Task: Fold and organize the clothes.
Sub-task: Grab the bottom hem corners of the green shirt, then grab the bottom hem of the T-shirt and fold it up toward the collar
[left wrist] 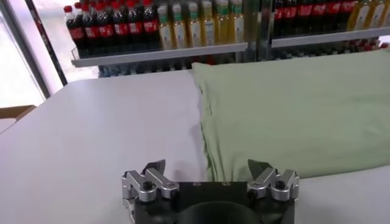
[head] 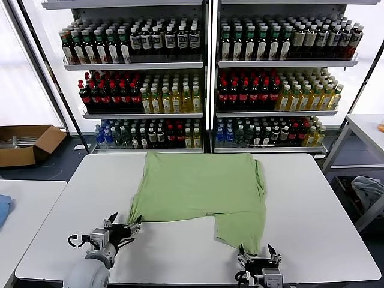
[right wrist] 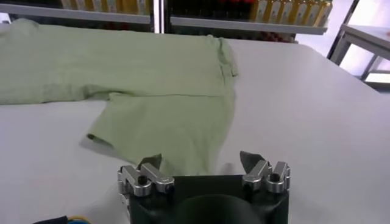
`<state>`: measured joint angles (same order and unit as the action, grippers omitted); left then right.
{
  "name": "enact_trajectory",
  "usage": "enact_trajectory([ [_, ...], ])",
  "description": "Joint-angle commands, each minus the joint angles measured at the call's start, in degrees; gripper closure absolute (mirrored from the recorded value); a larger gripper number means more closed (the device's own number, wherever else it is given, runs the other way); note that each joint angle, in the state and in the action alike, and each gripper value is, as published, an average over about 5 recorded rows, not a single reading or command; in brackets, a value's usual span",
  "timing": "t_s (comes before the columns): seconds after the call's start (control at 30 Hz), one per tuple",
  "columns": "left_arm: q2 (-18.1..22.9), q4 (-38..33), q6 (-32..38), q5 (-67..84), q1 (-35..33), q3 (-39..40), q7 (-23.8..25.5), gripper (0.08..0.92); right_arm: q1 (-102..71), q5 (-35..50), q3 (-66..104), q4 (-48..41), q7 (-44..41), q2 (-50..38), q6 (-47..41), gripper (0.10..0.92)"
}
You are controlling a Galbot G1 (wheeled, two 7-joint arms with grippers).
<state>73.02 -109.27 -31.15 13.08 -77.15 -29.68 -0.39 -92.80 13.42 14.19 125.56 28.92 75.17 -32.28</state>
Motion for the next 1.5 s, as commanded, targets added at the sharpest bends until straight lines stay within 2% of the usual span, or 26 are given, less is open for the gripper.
enact_trajectory([
  [0.03,-0.06,-0.51,-0.21,1.33,-0.17,0.17,0.19,0.177,-0.04,0.03,-0.12,-0.76,-0.06,0.15,0.07,0.203],
  [0.27,0.46,-1.19,-0.28,2.63,-0.68,0.83,0.85,0.197,-0.03,0.04,-0.27,-1.19,-0.32,0.15,0.22,0.203],
  [0.4,0.40,-0.56,-0.26,2.39,-0.76,0.72,0.93,0.290,-0.03,0.10,-0.37,-1.96,-0.44,0.19,0.64,0.214],
  [0.5,0.37,-0.57,-0.26,2.14,-1.01,0.75,0.99,0.377,-0.20,0.09,-0.42,-2.54,-0.29,0.36,1.71,0.275],
  [1.07,0.79,-0.70,-0.06,0.41,-1.82,2.18,1.93,0.866,-0.65,0.85,0.44,-2.53,-1.11,0.77,3.51,0.769],
  [1.17,0.93,-0.73,0.34,0.31,-1.89,2.11,2.12,0.910,-0.59,0.81,0.58,-2.42,-1.69,0.68,4.62,0.855],
  [1.27,1.25,-1.18,1.06,0.32,-2.12,1.90,2.08,0.916,-0.39,0.38,0.85,-1.88,-2.35,0.65,6.02,0.911],
  [1.5,2.09,-3.48,3.78,0.73,-2.79,1.43,1.98,0.916,0.79,-3.26,1.70,1.02,-5.03,0.48,9.56,0.919],
])
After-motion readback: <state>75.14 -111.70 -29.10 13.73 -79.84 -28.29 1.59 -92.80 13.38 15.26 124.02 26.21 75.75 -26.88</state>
